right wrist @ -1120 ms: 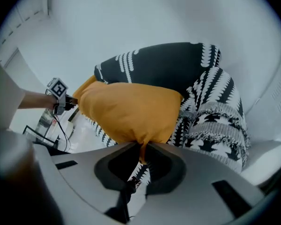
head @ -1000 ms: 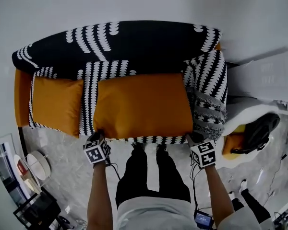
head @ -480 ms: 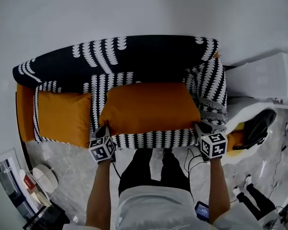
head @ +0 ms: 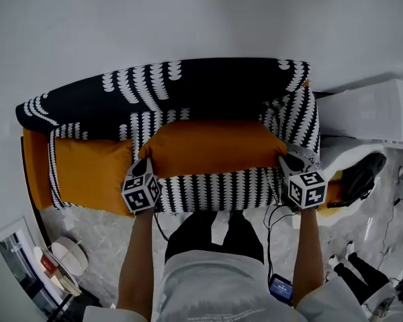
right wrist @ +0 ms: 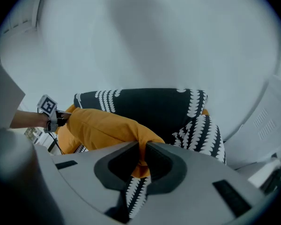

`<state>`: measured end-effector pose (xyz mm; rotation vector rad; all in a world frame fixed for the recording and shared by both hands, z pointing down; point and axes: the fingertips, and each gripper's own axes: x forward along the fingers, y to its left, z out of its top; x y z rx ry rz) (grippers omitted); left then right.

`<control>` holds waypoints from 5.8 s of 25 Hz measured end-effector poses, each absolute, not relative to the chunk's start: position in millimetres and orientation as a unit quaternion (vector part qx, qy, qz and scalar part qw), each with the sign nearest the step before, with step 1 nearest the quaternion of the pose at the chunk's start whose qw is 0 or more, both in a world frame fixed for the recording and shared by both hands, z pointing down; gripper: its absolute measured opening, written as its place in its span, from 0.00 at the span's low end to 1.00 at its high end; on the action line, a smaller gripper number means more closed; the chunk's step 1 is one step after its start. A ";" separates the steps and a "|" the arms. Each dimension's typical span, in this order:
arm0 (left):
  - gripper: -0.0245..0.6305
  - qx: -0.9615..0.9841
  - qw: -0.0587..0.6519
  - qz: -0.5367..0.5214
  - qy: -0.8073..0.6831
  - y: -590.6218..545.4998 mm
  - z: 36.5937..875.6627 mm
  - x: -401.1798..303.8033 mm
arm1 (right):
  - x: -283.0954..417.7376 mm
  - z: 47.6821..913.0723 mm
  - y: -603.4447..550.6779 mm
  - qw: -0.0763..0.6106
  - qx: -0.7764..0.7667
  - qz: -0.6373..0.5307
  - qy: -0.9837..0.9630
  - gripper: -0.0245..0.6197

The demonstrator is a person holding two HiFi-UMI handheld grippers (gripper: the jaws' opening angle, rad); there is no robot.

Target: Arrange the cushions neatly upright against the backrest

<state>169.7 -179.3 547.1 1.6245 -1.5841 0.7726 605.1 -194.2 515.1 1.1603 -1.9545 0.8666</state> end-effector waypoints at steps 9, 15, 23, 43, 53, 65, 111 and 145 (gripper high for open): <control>0.09 0.638 0.337 0.300 -0.624 -248.3 546.8 166.3 | 606.1 520.8 -257.6 0.342 0.496 0.302 -0.739 0.10; 0.09 0.647 0.328 0.286 -0.626 -284.0 547.7 171.8 | 612.2 524.0 -293.9 0.345 0.512 0.298 -0.728 0.10; 0.09 0.650 0.314 0.303 -0.622 -332.7 560.2 161.2 | 601.0 538.6 -349.5 0.351 0.529 0.289 -0.717 0.10; 0.09 0.641 0.304 0.318 -0.629 -389.9 588.6 155.7 | 588.6 575.3 -413.9 0.384 0.565 0.256 -0.684 0.10; 0.25 0.645 0.288 0.297 -0.642 -380.9 557.9 142.8 | 598.5 546.1 -407.7 0.344 0.588 0.277 -0.677 0.15; 0.40 0.665 0.283 0.258 -0.641 -326.2 506.4 139.5 | 599.4 496.7 -357.5 0.361 0.563 0.266 -0.694 0.34; 0.06 0.522 0.176 0.114 -0.827 147.8 266.1 154.6 | 337.7 243.0 -73.3 0.267 0.135 0.026 -0.954 0.04; 0.06 0.479 0.215 0.099 -0.845 342.8 302.0 -141.4 | 6.3 267.4 124.2 0.301 0.060 0.004 -0.952 0.04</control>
